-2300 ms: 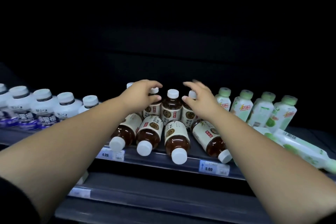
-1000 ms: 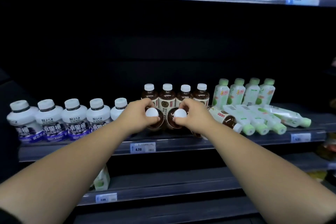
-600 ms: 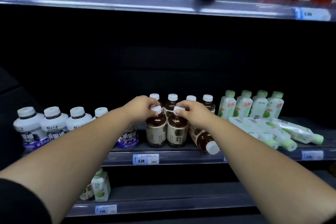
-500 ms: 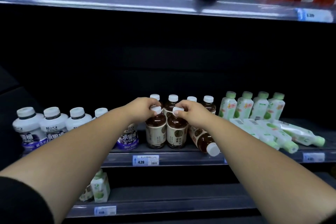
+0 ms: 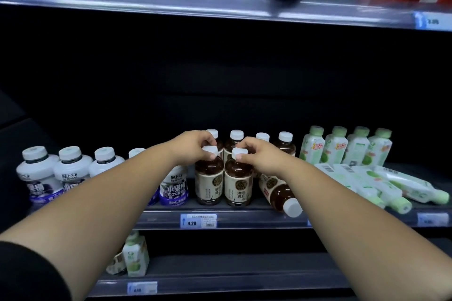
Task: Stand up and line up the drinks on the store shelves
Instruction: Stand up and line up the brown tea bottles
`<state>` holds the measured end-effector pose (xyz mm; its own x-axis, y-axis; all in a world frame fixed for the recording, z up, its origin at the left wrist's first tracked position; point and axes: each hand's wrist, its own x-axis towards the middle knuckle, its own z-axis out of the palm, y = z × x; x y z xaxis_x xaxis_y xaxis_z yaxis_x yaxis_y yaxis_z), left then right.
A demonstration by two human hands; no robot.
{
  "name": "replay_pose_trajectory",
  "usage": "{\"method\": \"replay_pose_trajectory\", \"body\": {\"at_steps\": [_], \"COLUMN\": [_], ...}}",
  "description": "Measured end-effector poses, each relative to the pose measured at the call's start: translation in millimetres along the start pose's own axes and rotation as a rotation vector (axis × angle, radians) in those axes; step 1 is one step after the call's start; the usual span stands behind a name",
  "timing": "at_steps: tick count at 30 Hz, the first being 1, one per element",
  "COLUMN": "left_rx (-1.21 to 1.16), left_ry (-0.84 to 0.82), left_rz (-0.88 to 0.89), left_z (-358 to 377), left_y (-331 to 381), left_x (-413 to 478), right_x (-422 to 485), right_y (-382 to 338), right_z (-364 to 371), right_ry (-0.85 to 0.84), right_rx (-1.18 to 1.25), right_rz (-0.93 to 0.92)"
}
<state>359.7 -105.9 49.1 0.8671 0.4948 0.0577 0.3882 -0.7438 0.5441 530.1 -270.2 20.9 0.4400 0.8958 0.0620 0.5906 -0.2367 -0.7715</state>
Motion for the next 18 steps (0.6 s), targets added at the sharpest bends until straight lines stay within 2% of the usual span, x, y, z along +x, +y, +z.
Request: {"method": "replay_pose_trajectory", "body": {"at_steps": [5, 9, 18], "left_rx": [-0.146, -0.227, -0.237], "left_ry": [-0.151, -0.137, -0.180], "left_rz": [-0.007, 0.004, 0.018], "left_z": [-10, -9, -8], "left_y": [-1, -1, -3], "left_x": [-3, -5, 1], "right_x": [3, 3, -2], "right_y": [-2, -2, -2], "right_z": [5, 3, -1], "right_ry": [-0.009, -0.029, -0.007], "right_rx": [0.073, 0.083, 0.077], "right_rz": [0.020, 0.022, 0.015]}}
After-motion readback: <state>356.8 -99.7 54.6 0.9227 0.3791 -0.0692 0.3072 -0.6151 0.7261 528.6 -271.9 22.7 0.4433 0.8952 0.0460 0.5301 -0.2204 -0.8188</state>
